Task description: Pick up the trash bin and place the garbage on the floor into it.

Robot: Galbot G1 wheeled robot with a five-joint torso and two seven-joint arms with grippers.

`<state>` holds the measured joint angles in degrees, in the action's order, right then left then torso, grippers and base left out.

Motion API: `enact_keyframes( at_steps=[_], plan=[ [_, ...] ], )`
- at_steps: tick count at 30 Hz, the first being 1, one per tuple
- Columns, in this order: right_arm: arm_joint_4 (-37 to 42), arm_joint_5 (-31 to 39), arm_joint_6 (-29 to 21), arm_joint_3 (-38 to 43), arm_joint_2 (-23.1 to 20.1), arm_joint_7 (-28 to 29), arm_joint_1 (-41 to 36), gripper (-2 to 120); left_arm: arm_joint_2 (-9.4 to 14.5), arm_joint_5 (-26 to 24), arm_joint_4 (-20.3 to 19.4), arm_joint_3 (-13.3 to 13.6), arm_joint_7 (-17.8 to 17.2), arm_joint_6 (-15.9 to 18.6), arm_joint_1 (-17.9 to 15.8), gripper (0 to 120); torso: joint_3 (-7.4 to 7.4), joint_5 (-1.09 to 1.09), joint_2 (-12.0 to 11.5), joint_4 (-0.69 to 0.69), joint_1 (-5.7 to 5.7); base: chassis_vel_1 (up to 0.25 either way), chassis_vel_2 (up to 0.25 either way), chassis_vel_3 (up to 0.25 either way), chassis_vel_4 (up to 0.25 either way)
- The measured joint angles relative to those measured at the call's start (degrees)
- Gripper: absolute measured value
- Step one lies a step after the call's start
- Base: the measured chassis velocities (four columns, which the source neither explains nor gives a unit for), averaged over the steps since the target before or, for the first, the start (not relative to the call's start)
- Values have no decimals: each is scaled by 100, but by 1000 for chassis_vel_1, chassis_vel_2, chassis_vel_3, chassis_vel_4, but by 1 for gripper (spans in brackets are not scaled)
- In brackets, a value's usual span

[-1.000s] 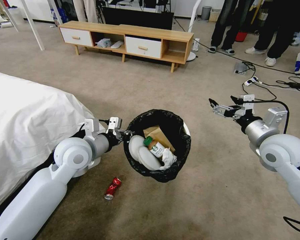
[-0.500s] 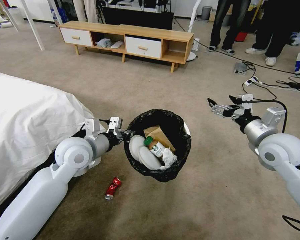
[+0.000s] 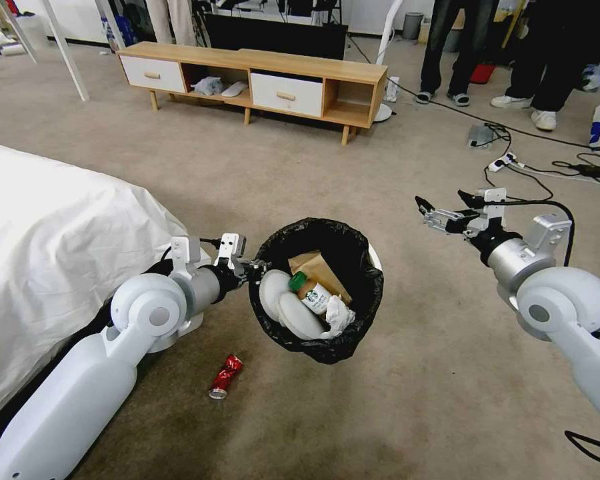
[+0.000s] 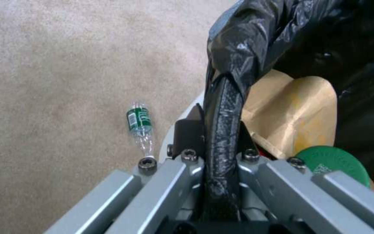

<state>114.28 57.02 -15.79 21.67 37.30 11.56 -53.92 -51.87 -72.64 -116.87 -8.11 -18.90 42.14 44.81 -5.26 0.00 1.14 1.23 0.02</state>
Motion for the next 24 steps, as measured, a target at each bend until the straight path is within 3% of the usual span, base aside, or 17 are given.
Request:
enact_keyframes(
  at_steps=[24],
  plan=[
    [-11,-20,16,-10,12,-26,2,100,-22,14,7,-7,0,0,1,2,0,0,0,0,0,0,0,0,0]
  ],
)
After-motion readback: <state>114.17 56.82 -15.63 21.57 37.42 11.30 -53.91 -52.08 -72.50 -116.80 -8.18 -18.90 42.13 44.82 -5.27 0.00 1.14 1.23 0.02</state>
